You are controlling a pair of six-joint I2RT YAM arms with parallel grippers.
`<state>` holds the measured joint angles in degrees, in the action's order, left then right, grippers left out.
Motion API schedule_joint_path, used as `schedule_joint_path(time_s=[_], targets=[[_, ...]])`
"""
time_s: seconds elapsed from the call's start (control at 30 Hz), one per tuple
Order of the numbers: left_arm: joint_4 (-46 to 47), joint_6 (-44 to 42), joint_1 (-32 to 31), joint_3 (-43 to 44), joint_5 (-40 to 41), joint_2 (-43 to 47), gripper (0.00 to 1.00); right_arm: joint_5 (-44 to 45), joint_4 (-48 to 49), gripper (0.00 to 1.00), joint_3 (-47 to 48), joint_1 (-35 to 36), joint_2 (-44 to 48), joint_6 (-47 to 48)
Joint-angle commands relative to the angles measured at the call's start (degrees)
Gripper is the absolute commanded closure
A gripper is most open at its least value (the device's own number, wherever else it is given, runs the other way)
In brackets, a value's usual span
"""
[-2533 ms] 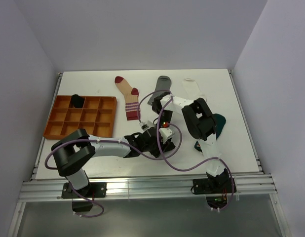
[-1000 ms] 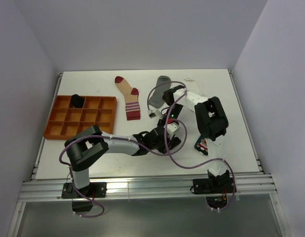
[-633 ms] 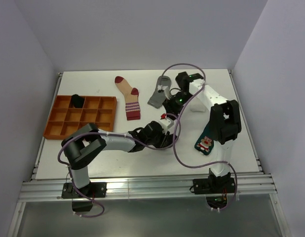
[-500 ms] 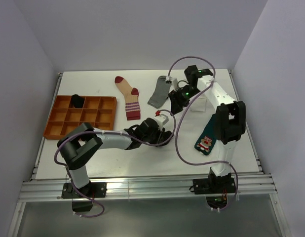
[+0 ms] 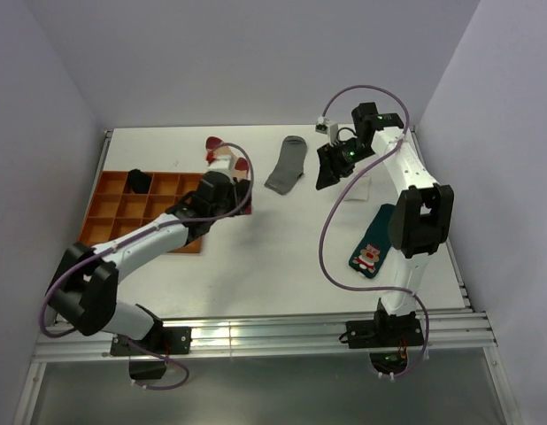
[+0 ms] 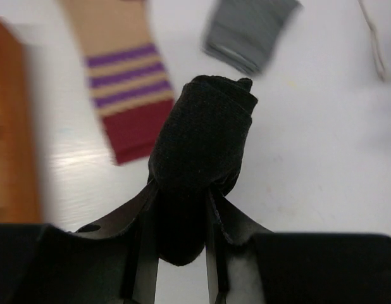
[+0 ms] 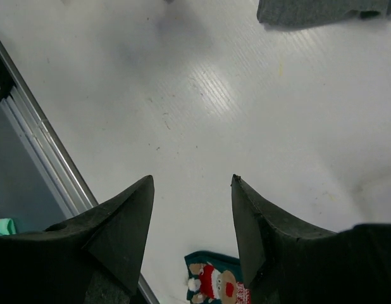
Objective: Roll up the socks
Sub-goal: Pick up the sock at the center of the board, then place the sock in the storage box.
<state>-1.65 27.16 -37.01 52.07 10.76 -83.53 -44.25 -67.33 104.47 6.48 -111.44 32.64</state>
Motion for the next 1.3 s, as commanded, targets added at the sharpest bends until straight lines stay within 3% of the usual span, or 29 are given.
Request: schedule_joint_path(time_s=[0.0, 0.2, 0.43, 0.73, 1.0, 1.27], targets=[[-6.7, 3.4, 4.4, 3.1, 13.9, 5.1, 1.0, -1.9, -0.7, 0.41, 4.2, -0.3, 2.0, -0.7], [-18.9, 8.3, 13.4, 8.9, 31.0, 6.3, 1.0, -2.8, -1.4, 0.41, 5.5, -0.3, 0.5, -0.2], [-28.2, 7.3, 21.6, 20.6, 43.5, -6.9, 1.0, -3.9, -2.5, 0.41, 5.6, -0.3, -0.6, 0.7], [-37.0, 1.8, 24.8, 35.2, 43.7, -24.1, 1.0, -5.1, -2.1, 0.41, 3.1, -0.3, -1.5, 0.8], [-39.9, -0.1, 24.5, 39.7, 46.6, -32.0, 1.0, -5.7, -1.7, 0.41, 2.4, -0.3, -2.7, 1.4], [-37.5, -1.8, 24.1, 39.9, 41.3, -35.5, 1.0, -5.1, -0.8, 0.42, 0.7, -0.3, -2.7, 1.7]])
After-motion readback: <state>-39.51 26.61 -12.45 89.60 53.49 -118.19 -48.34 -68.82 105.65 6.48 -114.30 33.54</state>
